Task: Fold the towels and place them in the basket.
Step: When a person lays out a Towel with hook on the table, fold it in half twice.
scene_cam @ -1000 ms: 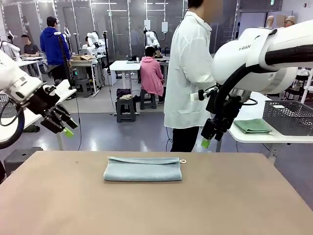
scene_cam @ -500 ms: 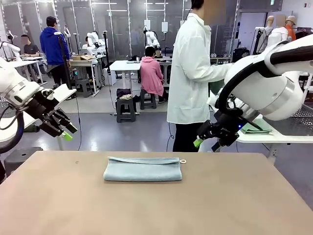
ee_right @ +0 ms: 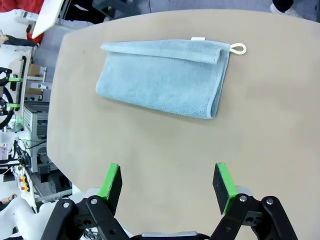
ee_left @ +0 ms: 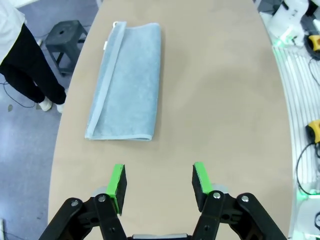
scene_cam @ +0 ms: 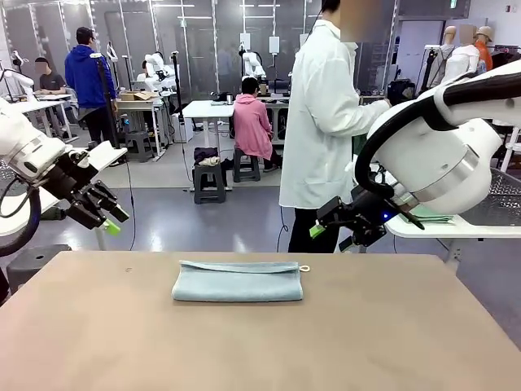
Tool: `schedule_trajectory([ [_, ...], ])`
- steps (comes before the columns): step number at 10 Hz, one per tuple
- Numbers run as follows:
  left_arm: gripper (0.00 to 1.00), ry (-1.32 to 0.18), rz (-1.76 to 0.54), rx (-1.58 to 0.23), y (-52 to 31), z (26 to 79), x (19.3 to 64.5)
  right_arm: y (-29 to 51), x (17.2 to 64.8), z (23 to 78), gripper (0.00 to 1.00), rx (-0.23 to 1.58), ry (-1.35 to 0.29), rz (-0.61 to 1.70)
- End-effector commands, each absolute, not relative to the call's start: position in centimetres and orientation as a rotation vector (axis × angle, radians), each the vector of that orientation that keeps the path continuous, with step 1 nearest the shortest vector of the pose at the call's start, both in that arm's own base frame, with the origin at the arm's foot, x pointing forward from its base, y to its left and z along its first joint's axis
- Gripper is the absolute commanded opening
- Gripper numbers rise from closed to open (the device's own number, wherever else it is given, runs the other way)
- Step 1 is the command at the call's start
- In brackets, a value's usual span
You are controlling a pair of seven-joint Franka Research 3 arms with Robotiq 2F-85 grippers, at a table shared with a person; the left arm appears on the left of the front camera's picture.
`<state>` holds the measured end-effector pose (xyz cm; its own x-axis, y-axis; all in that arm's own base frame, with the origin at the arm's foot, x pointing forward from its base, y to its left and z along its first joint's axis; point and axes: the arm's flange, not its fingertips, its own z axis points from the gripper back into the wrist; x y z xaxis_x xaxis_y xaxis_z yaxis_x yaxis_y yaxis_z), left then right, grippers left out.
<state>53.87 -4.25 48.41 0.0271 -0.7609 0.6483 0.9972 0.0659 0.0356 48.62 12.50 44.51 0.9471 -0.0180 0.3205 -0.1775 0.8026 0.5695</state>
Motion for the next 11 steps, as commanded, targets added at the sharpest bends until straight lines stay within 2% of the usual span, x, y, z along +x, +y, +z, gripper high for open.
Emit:
schedule_trajectory([
  [1,0.67,-0.647,-1.453,-0.625,-3.2,47.7,55.4,12.0,48.6,44.7,0.91,0.632,-0.317,0.091],
  [4,0.67,-0.745,-1.371,-0.754,-1.7,45.0,56.2,12.0,48.6,44.7,0.91,0.632,-0.317,0.091],
  [7,0.67,-0.789,-1.368,-0.738,-1.2,43.6,56.5,14.2,49.1,43.2,0.92,0.562,-0.305,0.12],
  [11,0.67,-0.747,-1.344,-0.729,-1.2,43.5,56.2,18.6,50.6,39.2,0.92,0.453,-0.265,0.045],
])
